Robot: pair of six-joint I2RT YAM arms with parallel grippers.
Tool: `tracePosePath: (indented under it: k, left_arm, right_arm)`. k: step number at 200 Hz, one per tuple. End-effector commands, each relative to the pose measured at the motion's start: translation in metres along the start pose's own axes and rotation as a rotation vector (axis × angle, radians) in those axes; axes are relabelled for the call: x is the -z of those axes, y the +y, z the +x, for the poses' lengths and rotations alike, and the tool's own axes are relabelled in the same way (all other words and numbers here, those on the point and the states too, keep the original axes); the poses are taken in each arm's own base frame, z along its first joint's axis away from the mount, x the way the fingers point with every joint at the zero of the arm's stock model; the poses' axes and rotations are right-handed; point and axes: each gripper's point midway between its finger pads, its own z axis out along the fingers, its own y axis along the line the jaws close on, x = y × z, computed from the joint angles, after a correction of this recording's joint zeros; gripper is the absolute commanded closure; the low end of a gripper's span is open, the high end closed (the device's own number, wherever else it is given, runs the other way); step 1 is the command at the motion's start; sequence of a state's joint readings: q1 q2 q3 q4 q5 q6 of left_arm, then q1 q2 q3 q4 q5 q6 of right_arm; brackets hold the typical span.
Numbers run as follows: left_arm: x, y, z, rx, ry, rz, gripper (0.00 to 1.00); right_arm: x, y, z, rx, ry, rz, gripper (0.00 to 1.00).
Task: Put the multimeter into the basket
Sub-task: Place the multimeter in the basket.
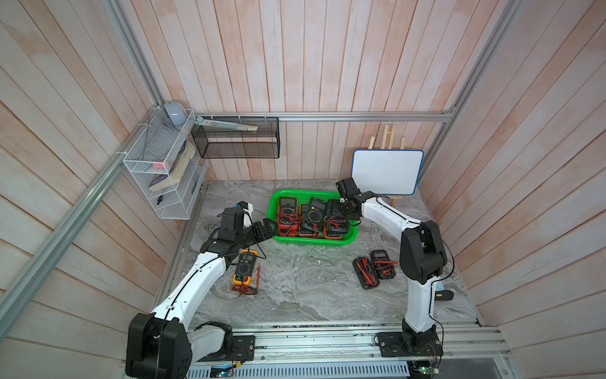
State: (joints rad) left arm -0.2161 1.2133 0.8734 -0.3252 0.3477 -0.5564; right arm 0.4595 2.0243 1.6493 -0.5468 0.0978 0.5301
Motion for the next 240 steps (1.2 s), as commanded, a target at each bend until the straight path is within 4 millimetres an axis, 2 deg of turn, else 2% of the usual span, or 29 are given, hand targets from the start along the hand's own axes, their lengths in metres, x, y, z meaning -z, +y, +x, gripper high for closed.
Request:
tracePosePath:
  k: [1, 37, 68, 102, 129, 147, 175, 210, 240]
  left_arm:
    - [-0.003, 0.003, 0.005, 0.022, 0.02, 0.005, 0.0]
    - [0.001, 0.001, -0.001, 0.025, 0.007, -0.009, 0.0]
    - [0.009, 0.003, -0.016, 0.013, -0.039, -0.061, 0.0]
    - [0.022, 0.015, -0.029, 0.005, -0.103, -0.167, 0.01]
    - [0.032, 0.03, -0.032, -0.006, -0.133, -0.265, 0.0]
    - [0.036, 0.044, -0.027, -0.022, -0.127, -0.335, 0.0]
    - [0.032, 0.065, -0.009, -0.064, -0.04, -0.413, 0.0]
    - [0.019, 0.085, 0.021, -0.094, 0.114, -0.46, 0.0]
    - [0.011, 0.097, 0.04, -0.081, 0.194, -0.474, 0.0]
  right_arm:
    - [0.007, 0.005, -0.01, -0.009, -0.034, 0.008, 0.02]
    - [0.023, 0.008, -0.021, -0.007, -0.074, -0.006, 0.02]
    - [0.042, 0.007, -0.023, 0.012, -0.11, -0.027, 0.02]
    - [0.073, 0.012, -0.023, 0.037, -0.16, -0.103, 0.02]
    - [0.095, 0.019, -0.014, 0.035, -0.185, -0.197, 0.02]
    - [0.111, 0.031, -0.005, 0.047, -0.202, -0.264, 0.02]
    - [0.139, 0.054, 0.015, 0.07, -0.216, -0.381, 0.02]
    - [0.176, 0.095, 0.051, 0.122, -0.217, -0.533, 0.02]
    - [0.194, 0.12, 0.084, 0.151, -0.181, -0.618, 0.02]
